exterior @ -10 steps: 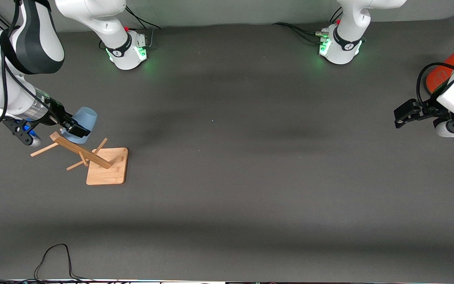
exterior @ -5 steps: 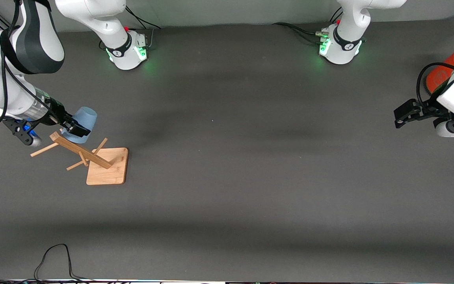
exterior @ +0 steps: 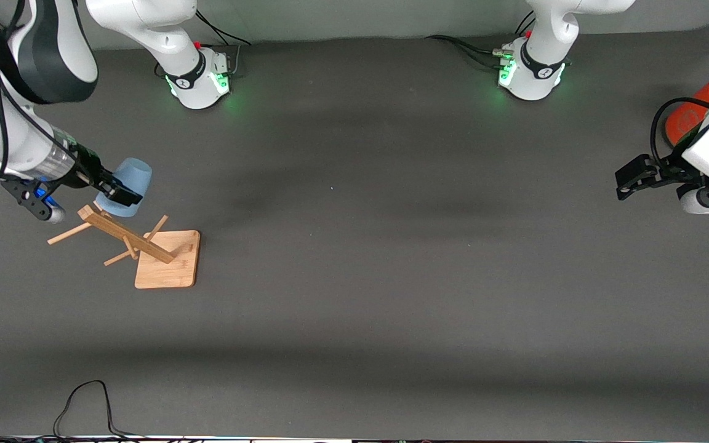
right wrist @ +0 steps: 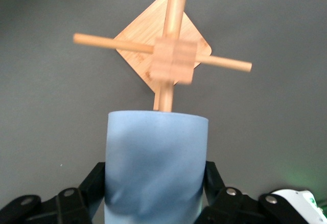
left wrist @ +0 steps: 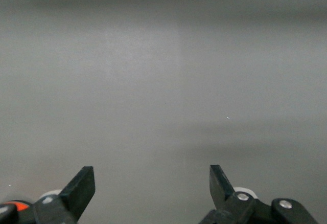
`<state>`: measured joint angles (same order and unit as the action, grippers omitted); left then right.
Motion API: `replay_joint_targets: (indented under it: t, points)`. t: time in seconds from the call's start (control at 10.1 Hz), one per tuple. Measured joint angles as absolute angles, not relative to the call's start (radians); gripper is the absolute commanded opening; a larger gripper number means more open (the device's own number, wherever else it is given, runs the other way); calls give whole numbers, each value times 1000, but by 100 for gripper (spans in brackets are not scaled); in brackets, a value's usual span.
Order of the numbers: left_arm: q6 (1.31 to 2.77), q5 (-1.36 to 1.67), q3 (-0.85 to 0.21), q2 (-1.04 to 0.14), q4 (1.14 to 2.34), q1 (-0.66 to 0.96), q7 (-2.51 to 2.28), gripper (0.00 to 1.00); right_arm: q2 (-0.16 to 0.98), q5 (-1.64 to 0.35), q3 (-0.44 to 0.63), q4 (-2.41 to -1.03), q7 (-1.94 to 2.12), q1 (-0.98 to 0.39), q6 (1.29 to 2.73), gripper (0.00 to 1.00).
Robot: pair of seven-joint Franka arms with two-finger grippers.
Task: Rotate and upright cup with both arms
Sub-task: 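Pull the blue cup off the peg and carry it toward the table middle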
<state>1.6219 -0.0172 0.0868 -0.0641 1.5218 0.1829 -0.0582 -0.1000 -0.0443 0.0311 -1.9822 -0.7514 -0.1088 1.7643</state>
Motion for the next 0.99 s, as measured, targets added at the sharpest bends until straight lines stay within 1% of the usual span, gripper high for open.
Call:
replay_joint_targets:
  t: [0.3,0.6,0.8,0.99]
  points:
    - [1622,-17,87,-64,1522,182,-58,100,-157,-48,27,-1961,-923,-251,1704,56]
    - [1622,-17,87,-64,1522,182,-58,100,-168,-94,23,-1960,-1157,-409,1713,56]
    - [1622,-17,87,-65,1522,181,-58,100,-140,-105,22,-1964,-1401,-540,1782,56]
    - [1622,-17,88,-65,1522,180,-58,100,-48,-105,19,-1963,-1670,-701,1905,56]
